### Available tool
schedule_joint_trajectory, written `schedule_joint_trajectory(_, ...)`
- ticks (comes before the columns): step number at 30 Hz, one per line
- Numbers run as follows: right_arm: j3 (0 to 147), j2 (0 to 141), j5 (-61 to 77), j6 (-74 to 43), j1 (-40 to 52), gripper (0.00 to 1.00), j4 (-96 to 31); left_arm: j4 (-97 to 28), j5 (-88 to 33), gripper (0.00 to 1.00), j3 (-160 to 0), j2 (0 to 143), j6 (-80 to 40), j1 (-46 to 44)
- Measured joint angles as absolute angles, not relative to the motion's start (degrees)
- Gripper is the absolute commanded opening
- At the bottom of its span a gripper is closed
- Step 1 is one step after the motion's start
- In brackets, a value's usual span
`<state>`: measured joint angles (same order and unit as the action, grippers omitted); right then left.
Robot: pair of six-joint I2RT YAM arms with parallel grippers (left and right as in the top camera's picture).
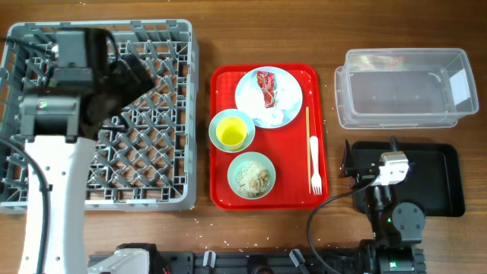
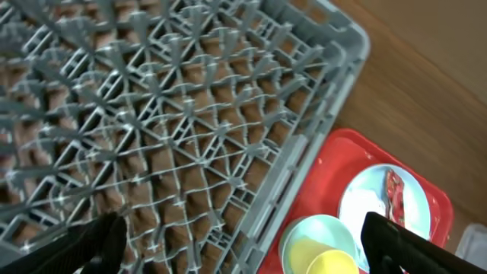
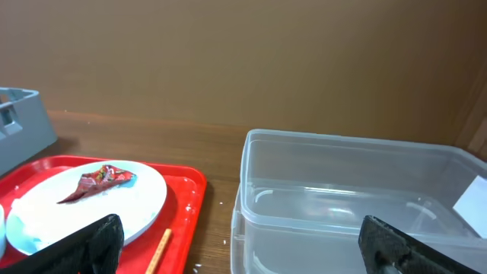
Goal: Sort waste into correct bins and load items into the dishwasher rack
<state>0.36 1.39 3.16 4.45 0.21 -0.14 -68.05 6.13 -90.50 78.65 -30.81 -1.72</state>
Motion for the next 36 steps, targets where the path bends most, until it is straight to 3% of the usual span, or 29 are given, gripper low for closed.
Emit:
schedule_joint_trajectory(4,0.4,1.4,5.1,3.8,0.2,1.0,2.0,-70.3,5.1,1.0,-90.5,78.7,-31.7,1.3)
schedule_joint_trajectory(9,0.5,1.6,17.6,-15.1,0.2,1.0,16.6,-70.0,5.0,1.0,-90.5,78.7,-32.1,3.3)
schedule_joint_trajectory(14,0.4,1.7,21.9,-40.6,0.2,1.0,34.8,-70.2,4.4,1.0,-90.5,78.7,-32.1,12.9)
schedule_joint_trajectory(17,3.2,4.9,23.0,-40.6,0.2,1.0,36.0,-70.2,3.9,1.0,-90.5,78.7,-32.1,14.9)
schedule_joint_trajectory(20,14.2,14.3,27.5,-31.9,0.2,1.0,22.5,-70.2,3.4,1.0,-90.5,78.8,-32.1,15.0)
schedule_joint_trajectory(27,66.8,62.5,38.1,-10.7,4.5,1.0,-30.2,-70.3,3.0,1.0,-90.5,78.8,-32.1,15.0)
schedule_joint_trajectory(31,78.5,82.8,42.3,-16.6,10.5,1.0,-32.7,-70.3,3.1,1.0,-90.5,78.8,-32.1,15.0)
schedule_joint_trajectory(33,78.8,91.3,44.1,-26.1,11.3,0.84,-33.4,-70.3,3.0,1.0,-90.5,78.8,-32.1,15.0)
schedule_joint_trajectory(36,78.8,100.8,42.8,-32.5,11.4,0.82,-34.0,-70.3,3.1,1.0,-90.5,78.8,-32.1,15.0)
